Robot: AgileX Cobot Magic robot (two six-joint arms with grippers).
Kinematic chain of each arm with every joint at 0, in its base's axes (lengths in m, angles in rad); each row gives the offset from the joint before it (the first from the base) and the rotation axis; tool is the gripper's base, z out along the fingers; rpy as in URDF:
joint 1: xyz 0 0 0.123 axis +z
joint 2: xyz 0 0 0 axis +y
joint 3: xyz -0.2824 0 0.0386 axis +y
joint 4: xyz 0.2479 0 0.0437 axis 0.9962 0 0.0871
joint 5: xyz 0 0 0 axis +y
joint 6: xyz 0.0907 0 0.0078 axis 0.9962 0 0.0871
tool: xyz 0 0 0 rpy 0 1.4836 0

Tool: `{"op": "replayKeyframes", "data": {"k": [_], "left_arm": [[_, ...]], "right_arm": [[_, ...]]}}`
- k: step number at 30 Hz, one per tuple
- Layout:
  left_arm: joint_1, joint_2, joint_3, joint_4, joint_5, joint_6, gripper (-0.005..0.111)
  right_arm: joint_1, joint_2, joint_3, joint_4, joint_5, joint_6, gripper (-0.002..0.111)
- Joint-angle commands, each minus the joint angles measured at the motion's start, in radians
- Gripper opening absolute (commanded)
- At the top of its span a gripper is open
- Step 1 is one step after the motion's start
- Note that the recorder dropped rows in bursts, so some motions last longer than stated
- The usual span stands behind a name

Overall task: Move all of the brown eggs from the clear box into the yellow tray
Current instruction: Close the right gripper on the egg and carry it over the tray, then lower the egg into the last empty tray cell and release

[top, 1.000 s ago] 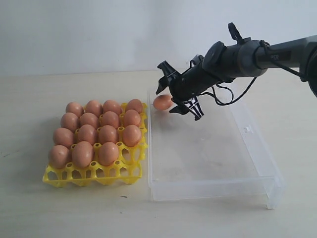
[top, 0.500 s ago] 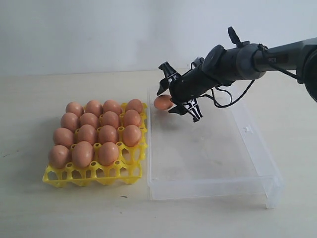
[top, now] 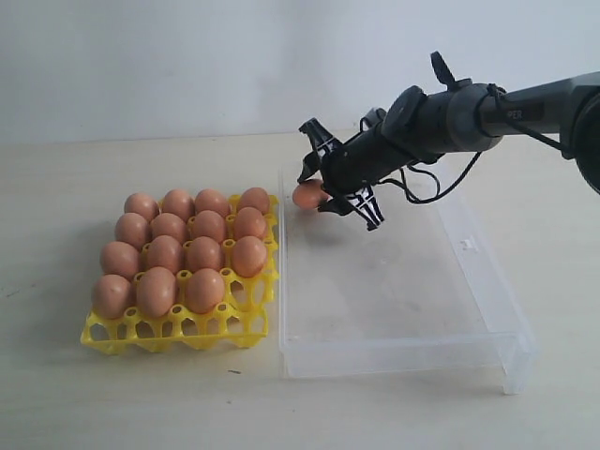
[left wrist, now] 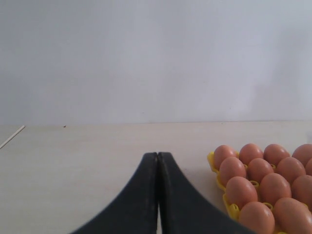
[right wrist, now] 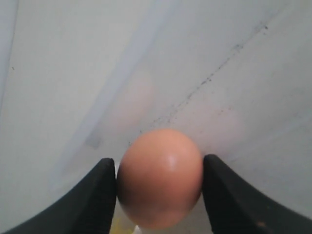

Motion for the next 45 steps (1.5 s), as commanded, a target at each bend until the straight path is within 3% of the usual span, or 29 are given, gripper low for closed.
{"op": "replayKeyframes", "data": {"k": [1,7,13,22,30,38,45], "left_arm": [[-0.003,-0.006,0.003,-0.007,-0.002,-0.004,0.000],[-0.003,-0.006,0.003,-0.007,-0.002,-0.004,0.000],[-0.003,-0.006,0.003,-0.007,-0.002,-0.004,0.000],[-0.003,-0.006,0.003,-0.007,-0.002,-0.004,0.000],[-0.003,-0.006,0.003,-0.007,-0.002,-0.004,0.000],[-0.003,-0.006,0.003,-0.007,-0.002,-0.004,0.000],[-0.003,-0.006,0.003,-0.007,-0.002,-0.004,0.000]], "right_arm": [[0.001,-0.040,0.003,-0.072,0.009,-0.085,0.000],[0.006,-0.150,0.027,-0.397,0.077,-0.129,0.000],[0.029,-0.314,0.176,-0.627,0.050,-0.182,0.000],[0.153,-0.544,0.535,-0.639,-0.263,-0.260,0.000],[0.332,-0.619,0.771,-0.639,-0.564,-0.260,0.000],[0.464,-0.620,0.846,-0.641,-0.709,-0.324,0.000],[0.484,-0.619,0.846,-0.634,-0.685,-0.410,0.000]]}}
